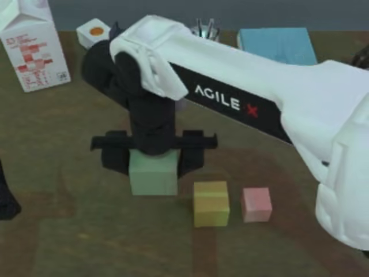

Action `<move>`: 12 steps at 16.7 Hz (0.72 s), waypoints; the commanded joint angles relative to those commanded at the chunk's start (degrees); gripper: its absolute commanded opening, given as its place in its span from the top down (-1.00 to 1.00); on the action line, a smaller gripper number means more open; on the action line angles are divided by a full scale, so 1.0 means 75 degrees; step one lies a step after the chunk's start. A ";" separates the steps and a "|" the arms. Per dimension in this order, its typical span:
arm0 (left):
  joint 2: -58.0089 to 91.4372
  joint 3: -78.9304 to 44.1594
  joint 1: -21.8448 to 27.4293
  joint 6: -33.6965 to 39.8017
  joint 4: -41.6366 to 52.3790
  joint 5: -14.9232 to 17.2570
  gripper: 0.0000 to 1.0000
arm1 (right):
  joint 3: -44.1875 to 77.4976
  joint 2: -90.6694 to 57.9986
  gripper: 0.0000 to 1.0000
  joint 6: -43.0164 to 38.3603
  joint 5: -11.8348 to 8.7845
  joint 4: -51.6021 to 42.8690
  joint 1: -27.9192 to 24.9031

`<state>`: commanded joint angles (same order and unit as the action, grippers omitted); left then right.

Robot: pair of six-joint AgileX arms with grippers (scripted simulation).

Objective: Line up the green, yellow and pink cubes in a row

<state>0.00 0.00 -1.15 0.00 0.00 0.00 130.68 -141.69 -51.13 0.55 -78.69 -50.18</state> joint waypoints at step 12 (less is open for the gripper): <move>0.0000 0.0000 0.0000 0.0000 0.0000 0.0000 -1.00 | 0.0100 -0.0365 1.00 -0.0538 0.0018 0.0277 -0.0498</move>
<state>0.00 0.00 -1.15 0.00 0.00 0.00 131.43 -144.43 -55.16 0.69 -76.61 -53.92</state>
